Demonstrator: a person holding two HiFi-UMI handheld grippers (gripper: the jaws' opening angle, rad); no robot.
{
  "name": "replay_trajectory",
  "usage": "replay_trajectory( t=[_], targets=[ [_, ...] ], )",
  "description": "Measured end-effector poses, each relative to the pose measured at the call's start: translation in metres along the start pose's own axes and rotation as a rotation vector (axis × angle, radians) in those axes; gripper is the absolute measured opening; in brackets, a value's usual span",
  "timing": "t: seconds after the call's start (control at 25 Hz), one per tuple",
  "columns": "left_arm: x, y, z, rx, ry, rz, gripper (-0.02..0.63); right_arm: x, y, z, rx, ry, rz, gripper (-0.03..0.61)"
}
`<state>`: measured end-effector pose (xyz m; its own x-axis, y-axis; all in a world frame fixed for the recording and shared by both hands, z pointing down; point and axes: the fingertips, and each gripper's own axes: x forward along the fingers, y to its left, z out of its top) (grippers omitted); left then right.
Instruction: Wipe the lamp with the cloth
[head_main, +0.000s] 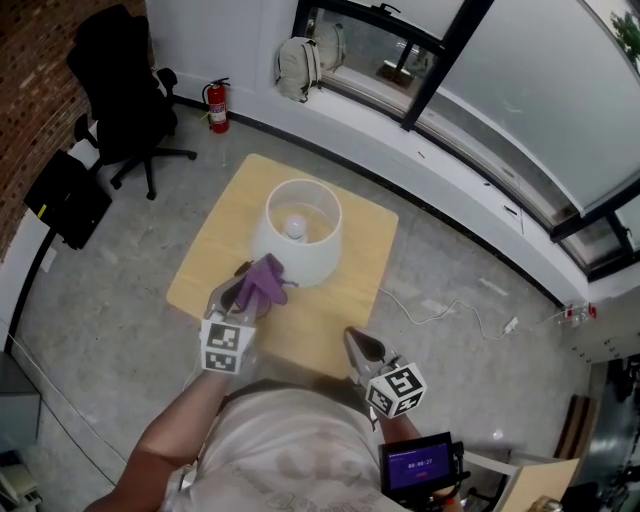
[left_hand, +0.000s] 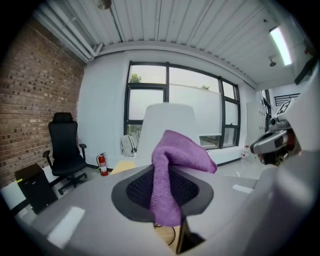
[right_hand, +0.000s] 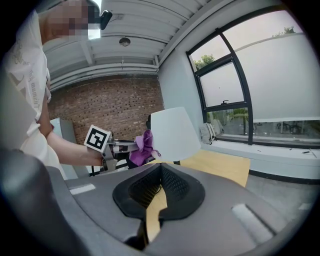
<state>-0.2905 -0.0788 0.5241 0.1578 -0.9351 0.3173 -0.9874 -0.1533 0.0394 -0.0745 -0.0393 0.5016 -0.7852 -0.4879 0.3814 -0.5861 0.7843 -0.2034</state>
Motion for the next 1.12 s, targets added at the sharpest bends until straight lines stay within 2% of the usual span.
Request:
replay_trajectory(
  t=[0.24,0.4,0.56,0.72,0.92,1.12],
  targets=[
    [-0.026,0.028,0.104,-0.019,-0.262,0.042,0.074,0.006,0.007,0.006,-0.004,-0.014,0.012,0.014],
    [-0.010,0.037,0.137,-0.070,-0.310,0.032,0.074,0.007,0.010,0.007,-0.006,-0.020,0.016,0.014],
    [0.015,0.045,0.123,-0.120,-0.271,0.042,0.074,0.002,0.008,0.006,-0.001,-0.020,-0.005,0.014],
    [0.024,0.055,0.092,-0.120,-0.202,0.051,0.074,-0.002,0.007,0.004,0.009,-0.016,-0.049,0.014],
    [0.035,0.087,0.057,-0.129,-0.126,0.094,0.074,0.022,-0.001,0.008,-0.018,-0.022,-0.037,0.014],
    [0.048,0.070,0.022,-0.130,-0.048,0.080,0.074,0.010,-0.005,0.005,0.000,-0.012,-0.063,0.014]
  ],
)
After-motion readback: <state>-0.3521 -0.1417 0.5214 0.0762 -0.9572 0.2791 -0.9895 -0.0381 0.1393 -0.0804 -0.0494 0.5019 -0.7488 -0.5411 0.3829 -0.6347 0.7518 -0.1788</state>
